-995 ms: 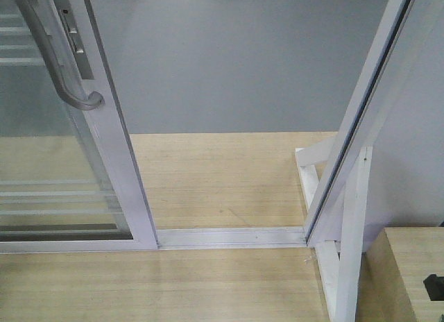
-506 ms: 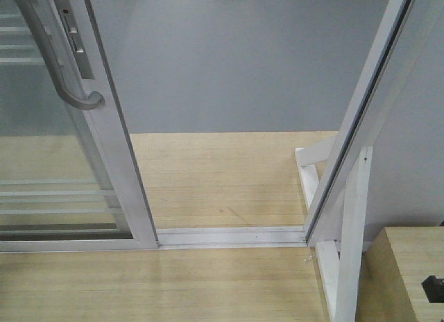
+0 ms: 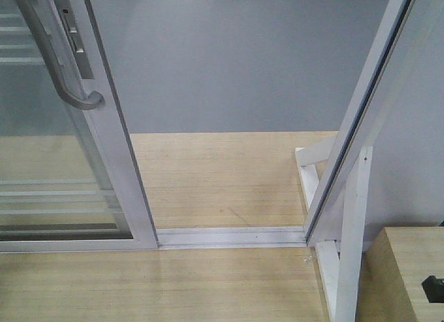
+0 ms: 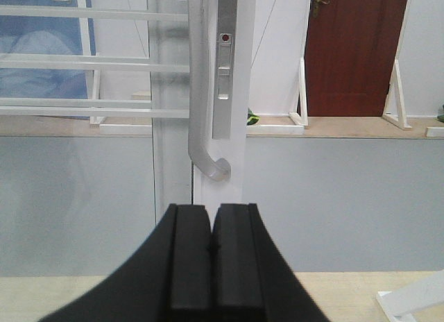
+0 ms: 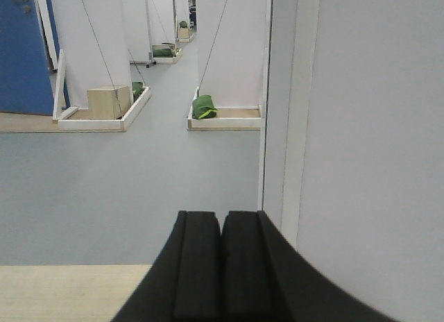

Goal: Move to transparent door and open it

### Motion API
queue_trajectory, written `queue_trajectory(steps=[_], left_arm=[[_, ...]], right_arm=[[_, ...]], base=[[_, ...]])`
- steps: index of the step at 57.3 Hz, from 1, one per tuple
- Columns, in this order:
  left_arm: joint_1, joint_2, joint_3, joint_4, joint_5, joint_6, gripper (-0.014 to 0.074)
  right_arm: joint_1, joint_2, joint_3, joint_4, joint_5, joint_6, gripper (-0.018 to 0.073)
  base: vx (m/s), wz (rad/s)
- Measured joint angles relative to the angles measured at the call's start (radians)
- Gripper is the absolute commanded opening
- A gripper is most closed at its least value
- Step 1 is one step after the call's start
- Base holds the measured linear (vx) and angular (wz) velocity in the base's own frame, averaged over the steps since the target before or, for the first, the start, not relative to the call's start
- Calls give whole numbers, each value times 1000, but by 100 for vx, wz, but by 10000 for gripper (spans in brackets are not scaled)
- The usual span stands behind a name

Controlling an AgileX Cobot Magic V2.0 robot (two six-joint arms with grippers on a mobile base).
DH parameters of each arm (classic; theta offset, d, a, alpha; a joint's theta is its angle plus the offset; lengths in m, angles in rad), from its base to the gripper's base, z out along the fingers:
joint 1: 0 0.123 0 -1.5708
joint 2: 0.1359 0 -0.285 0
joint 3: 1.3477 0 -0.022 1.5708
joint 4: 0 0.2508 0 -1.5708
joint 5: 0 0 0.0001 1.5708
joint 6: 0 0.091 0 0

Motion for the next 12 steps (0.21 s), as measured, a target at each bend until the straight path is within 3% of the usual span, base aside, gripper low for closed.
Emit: queue_trajectory(steps=[12], left_arm=[[0,0,0,0,0,0,-6]], right_arm=[[0,0,0,1,0,0,-5]], base=[[0,0]])
